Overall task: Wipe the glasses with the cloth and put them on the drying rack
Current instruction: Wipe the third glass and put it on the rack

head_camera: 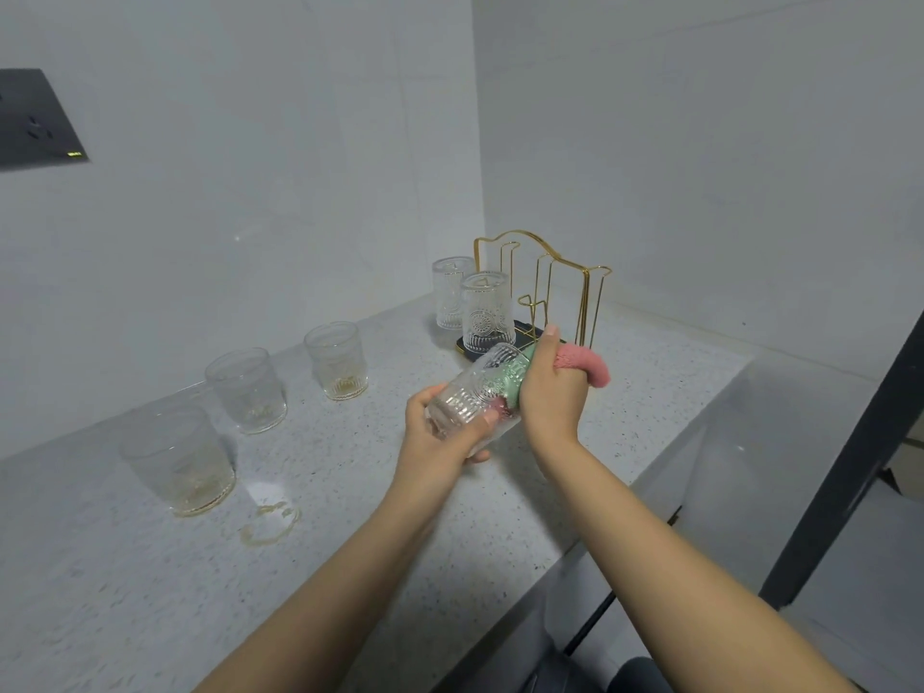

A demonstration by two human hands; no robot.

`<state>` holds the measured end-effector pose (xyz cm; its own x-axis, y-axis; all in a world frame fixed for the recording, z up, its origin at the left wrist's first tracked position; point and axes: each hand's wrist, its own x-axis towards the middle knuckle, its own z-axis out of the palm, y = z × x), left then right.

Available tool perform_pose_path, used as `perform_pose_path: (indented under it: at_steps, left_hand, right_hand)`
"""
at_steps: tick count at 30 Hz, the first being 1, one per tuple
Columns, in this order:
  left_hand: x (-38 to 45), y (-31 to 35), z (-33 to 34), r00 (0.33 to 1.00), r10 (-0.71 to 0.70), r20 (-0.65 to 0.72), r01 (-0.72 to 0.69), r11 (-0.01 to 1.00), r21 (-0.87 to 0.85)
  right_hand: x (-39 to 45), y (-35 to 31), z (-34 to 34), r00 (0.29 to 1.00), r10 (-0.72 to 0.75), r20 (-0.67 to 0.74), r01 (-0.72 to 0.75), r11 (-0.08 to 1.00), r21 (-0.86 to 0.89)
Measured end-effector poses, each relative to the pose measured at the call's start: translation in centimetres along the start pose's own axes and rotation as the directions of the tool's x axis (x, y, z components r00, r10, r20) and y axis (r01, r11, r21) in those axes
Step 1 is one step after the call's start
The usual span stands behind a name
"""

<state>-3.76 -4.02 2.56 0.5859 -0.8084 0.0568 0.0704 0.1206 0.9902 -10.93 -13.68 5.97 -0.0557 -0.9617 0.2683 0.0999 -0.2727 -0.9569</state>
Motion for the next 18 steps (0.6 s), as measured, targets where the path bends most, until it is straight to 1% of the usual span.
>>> perform_pose_path:
  at_steps: [1, 3, 4, 5, 6, 7, 8, 9, 10, 11, 13, 15, 18]
  left_hand:
    - [0.2, 0.3, 0.0, 0.999, -0.037, 0.002, 0.037, 0.997, -0.063]
    - [0.9, 1.0, 0.1, 0.988, -0.143, 0.049, 0.151, 0.96, -0.236]
    - [1.2, 1.3, 0.1, 0.983, -0.169, 0.075, 0.183, 0.939, -0.289]
    - [1.6, 1.7, 0.1, 0.983, -0.167, 0.077, 0.182, 0.941, -0.284]
    - [1.8, 2.0, 0.1, 0.988, -0.141, 0.06, 0.152, 0.96, -0.234]
    - [2.3, 2.5, 0.1, 0.995, -0.091, 0.028, 0.093, 0.987, -0.131]
    - [2.7, 3.1, 0.1, 1.0, -0.025, -0.009, 0.025, 1.0, 0.001]
    - [3.2, 3.9, 0.2, 0.998, 0.039, -0.042, -0.033, 0.991, 0.13]
    - [3.8, 4.8, 0.4, 0.993, 0.101, -0.055, -0.086, 0.97, 0.227]
    - [4.4, 5.8, 0.7, 0.986, 0.156, -0.049, -0.136, 0.948, 0.288]
    - [5.8, 7.6, 1.6, 0.967, 0.251, -0.046, -0.218, 0.905, 0.365]
    - [7.3, 9.2, 2.7, 0.94, 0.339, -0.039, -0.284, 0.839, 0.464]
    - [9.7, 10.9, 4.6, 0.908, 0.416, 0.058, -0.364, 0.712, 0.601]
  right_hand:
    - [0.1, 0.1, -0.1, 1.0, -0.023, 0.0, 0.023, 1.0, 0.008]
    - [0.4, -0.1, -0.4, 0.998, -0.06, -0.007, 0.06, 0.997, 0.051]
    - [0.7, -0.3, -0.6, 0.998, -0.065, -0.021, 0.067, 0.994, 0.084]
    - [1.0, -0.4, -0.8, 0.997, -0.058, -0.043, 0.062, 0.991, 0.118]
    - [1.1, -0.5, -1.1, 0.998, -0.034, -0.059, 0.042, 0.99, 0.136]
    - [1.5, -0.2, -1.4, 0.997, -0.01, -0.075, 0.02, 0.99, 0.137]
    - [1.7, -0.1, -1.8, 0.996, 0.013, -0.086, -0.002, 0.992, 0.128]
    - [1.9, 0.2, -2.1, 0.996, 0.028, -0.083, -0.018, 0.991, 0.13]
    - [2.0, 0.3, -2.5, 0.997, 0.046, -0.07, -0.035, 0.989, 0.141]
    - [2.2, 0.4, -2.8, 0.996, 0.062, -0.057, -0.053, 0.986, 0.158]
    - [2.5, 0.0, -3.5, 0.995, 0.091, -0.032, -0.083, 0.977, 0.196]
    - [2.8, -0.2, -4.0, 0.994, 0.105, -0.038, -0.095, 0.974, 0.207]
    - [3.8, 0.2, -4.5, 0.992, 0.109, -0.068, -0.093, 0.975, 0.2]
